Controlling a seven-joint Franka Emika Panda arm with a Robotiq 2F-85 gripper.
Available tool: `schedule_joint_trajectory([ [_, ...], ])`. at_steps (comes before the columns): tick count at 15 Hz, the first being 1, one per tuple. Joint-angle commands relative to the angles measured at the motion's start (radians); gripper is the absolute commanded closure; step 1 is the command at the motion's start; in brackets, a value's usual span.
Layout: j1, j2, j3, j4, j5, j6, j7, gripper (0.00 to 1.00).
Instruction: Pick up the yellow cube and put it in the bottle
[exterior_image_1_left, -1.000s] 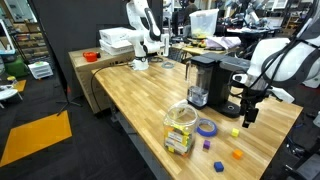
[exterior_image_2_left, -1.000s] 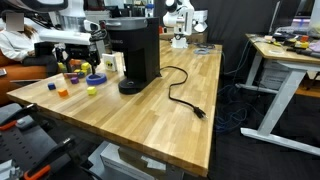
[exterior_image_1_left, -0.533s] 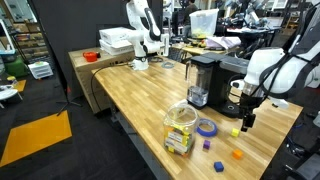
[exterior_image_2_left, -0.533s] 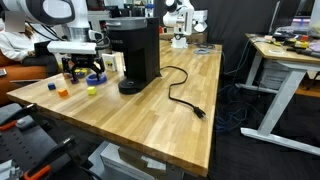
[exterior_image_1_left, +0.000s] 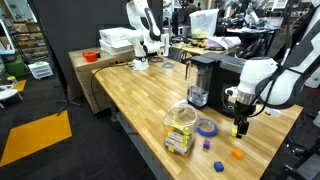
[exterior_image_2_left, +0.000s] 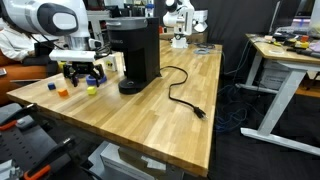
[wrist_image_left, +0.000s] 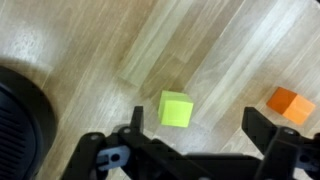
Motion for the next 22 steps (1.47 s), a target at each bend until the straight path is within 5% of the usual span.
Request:
schedule_joint_trajectory([
  [1,-0.024,0.038,0.001,0.021,-0.082,0.02,0.071,0.0],
  [6,-0.037,0.065,0.004,0.047,-0.127,0.016,0.111,0.03],
  [15,-0.093,0.115,0.033,0.071,-0.111,0.024,0.106,0.63],
  [18,-0.1,0.105,0.036,0.067,-0.108,0.027,0.111,0.94],
  [22,-0.077,0.072,0.016,0.049,-0.123,0.022,0.14,0.93],
])
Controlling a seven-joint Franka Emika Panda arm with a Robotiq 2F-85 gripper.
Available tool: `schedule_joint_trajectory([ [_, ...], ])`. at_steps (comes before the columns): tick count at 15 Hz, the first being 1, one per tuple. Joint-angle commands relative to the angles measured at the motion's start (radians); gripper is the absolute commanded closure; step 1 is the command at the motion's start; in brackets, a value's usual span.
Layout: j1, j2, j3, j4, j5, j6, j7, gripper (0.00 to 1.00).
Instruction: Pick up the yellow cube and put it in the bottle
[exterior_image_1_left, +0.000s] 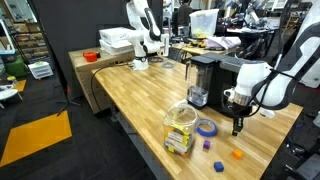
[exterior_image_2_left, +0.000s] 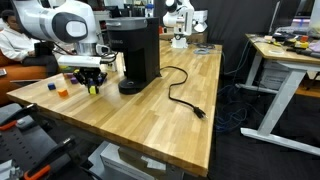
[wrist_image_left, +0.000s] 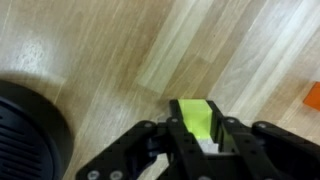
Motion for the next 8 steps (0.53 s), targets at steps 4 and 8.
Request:
schedule_joint_trajectory([
  [4,0.032,-0.074,-0.031,-0.057,-0.073,-0.002,0.082,0.93],
  [8,0.032,-0.155,0.0,-0.1,-0.073,-0.038,0.081,0.93],
])
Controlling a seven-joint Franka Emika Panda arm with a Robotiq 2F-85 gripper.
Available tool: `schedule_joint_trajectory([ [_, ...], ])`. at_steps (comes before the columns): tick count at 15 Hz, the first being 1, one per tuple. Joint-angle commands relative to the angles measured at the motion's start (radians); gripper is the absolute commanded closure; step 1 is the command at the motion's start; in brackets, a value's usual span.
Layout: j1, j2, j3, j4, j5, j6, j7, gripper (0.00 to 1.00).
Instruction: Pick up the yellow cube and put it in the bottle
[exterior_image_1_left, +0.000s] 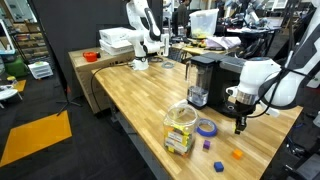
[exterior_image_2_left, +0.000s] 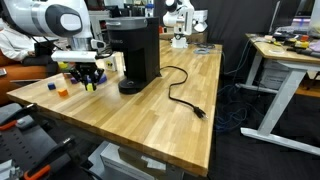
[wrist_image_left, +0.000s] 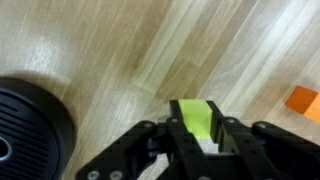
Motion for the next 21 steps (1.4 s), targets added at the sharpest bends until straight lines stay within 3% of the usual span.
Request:
schedule_joint_trajectory([
  [1,0.012,-0.099,0.018,-0.054,-0.018,-0.041,0.018,0.93],
  [10,0.119,-0.212,0.076,-0.026,-0.036,-0.168,0.012,0.93],
  [14,0.142,-0.229,0.084,-0.001,-0.031,-0.185,-0.001,0.93],
  [21,0.176,-0.272,0.164,0.071,0.032,-0.199,-0.045,0.93],
])
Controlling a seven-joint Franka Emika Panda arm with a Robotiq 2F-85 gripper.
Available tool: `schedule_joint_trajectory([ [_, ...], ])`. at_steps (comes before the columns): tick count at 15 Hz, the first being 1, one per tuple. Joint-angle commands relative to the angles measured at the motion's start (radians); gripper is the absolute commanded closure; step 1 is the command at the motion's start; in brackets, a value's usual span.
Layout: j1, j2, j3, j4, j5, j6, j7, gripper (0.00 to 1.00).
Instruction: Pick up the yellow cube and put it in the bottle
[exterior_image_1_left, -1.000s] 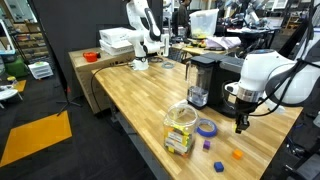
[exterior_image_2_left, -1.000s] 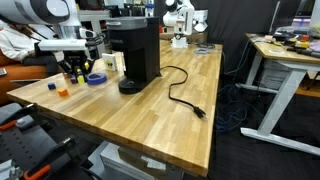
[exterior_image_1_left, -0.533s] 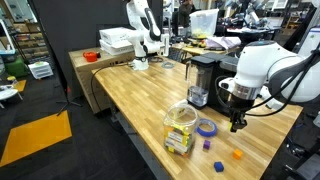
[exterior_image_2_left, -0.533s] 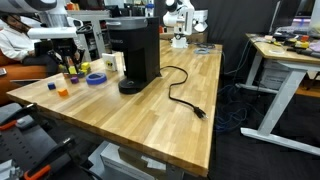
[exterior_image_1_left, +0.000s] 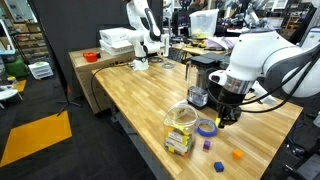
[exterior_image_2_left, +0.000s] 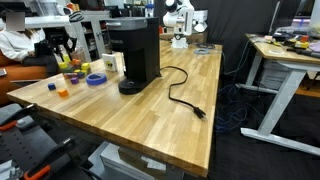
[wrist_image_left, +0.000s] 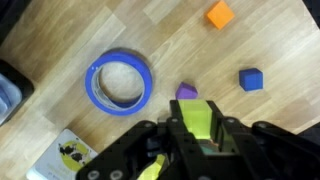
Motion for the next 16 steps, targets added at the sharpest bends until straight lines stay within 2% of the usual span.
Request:
schedule_joint_trajectory([
  [1,0.014,-0.034,0.018,0.03,0.03,-0.049,-0.033,0.93],
  [4,0.022,-0.041,0.021,0.043,0.048,-0.078,-0.046,0.93],
  [5,0.03,-0.03,0.008,0.035,0.011,-0.035,-0.003,0.71],
  [11,0.031,-0.03,0.009,0.037,0.024,-0.044,-0.017,0.71],
  [12,0.031,-0.03,0.009,0.037,0.024,-0.044,-0.017,0.93],
  [16,0.049,-0.043,-0.01,0.085,-0.093,-0.055,0.06,0.93],
])
